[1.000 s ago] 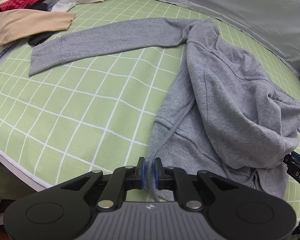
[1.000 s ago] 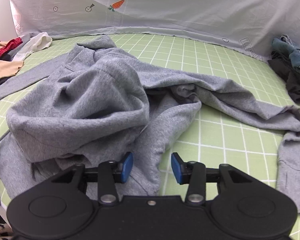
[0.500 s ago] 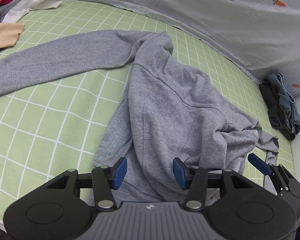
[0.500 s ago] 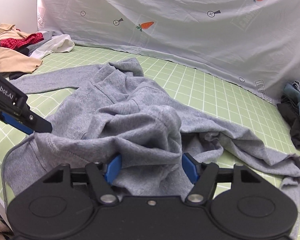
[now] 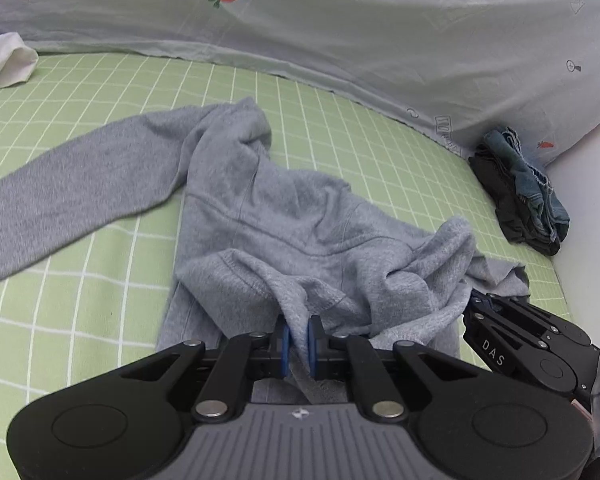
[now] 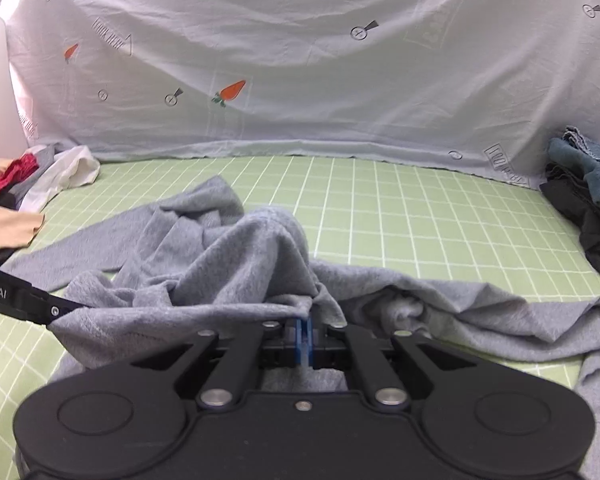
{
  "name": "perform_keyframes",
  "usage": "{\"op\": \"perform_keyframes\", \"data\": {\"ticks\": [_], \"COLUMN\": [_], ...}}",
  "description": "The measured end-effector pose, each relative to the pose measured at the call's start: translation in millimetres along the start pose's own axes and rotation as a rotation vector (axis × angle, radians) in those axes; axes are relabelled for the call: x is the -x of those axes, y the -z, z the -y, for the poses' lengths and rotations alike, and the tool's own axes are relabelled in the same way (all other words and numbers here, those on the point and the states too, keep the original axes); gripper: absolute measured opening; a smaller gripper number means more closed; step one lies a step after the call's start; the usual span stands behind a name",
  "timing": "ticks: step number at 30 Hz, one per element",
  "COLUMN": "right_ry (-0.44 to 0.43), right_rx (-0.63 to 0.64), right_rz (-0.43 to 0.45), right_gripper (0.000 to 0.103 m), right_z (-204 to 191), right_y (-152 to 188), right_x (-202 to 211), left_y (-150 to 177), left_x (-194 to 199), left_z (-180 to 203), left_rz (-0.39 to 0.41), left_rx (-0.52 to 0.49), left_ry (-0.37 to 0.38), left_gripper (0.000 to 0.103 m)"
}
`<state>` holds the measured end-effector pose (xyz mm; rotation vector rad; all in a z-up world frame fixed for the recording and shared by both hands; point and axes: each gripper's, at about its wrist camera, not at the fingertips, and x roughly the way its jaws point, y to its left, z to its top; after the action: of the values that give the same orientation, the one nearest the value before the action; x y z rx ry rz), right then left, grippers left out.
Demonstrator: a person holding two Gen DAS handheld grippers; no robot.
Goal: Fold clothes
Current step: 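Lift the hoodie with both grippers and shake it out above the mat, then lower the hoodie onto the mat and open both grippers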
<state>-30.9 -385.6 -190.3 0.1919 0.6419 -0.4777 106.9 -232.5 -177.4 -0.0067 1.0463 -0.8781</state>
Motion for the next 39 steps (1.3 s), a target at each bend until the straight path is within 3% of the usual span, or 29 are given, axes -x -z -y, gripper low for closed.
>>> {"op": "perform_keyframes", "data": {"ticks": [11, 14, 17, 19, 24, 28, 32, 35, 39], "right_ry": [0.084, 0.102, 0.109, 0.106, 0.083, 0.065, 0.064, 0.069, 0.072], "right_rx": [-0.147, -0.15, -0.14, -0.142, -0.152, -0.126, -0.12, -0.102, -0.062], "right_rz": [0.268, 0.32, 0.297, 0.243, 0.008, -0.09, 0.031, 0.162, 0.251], "right_gripper": [0.003, 0.003, 0.003, 0.003, 0.003, 0.003, 0.003, 0.003, 0.003], "right_z": [43, 56, 64, 65, 62, 58, 66, 75, 78], "right_y": [-134, -169, -185, -179, -125, -103, -149, -204, -245], "right_x": [-45, -68, -102, -128, -197, -230, -243, -247, -255], "left_y": [-151, -187, -206, -203, -168, -164, -208, -252, -283], "left_x": [-23, -39, -73, -102, -168, -188, -184, -176, -183], "left_z": [42, 55, 52, 36, -10, -27, -22, -8, -1], "left_rz": [0.246, 0.305, 0.282, 0.215, 0.023, -0.019, 0.069, 0.171, 0.214], "left_rx": [-0.074, -0.133, -0.152, -0.101, 0.032, 0.05, 0.039, 0.016, -0.01], "left_ry": [0.095, 0.078, 0.025, -0.004, -0.09, -0.104, -0.077, -0.043, -0.051], "left_gripper": [0.009, 0.009, 0.009, 0.009, 0.009, 0.009, 0.009, 0.009, 0.014]}}
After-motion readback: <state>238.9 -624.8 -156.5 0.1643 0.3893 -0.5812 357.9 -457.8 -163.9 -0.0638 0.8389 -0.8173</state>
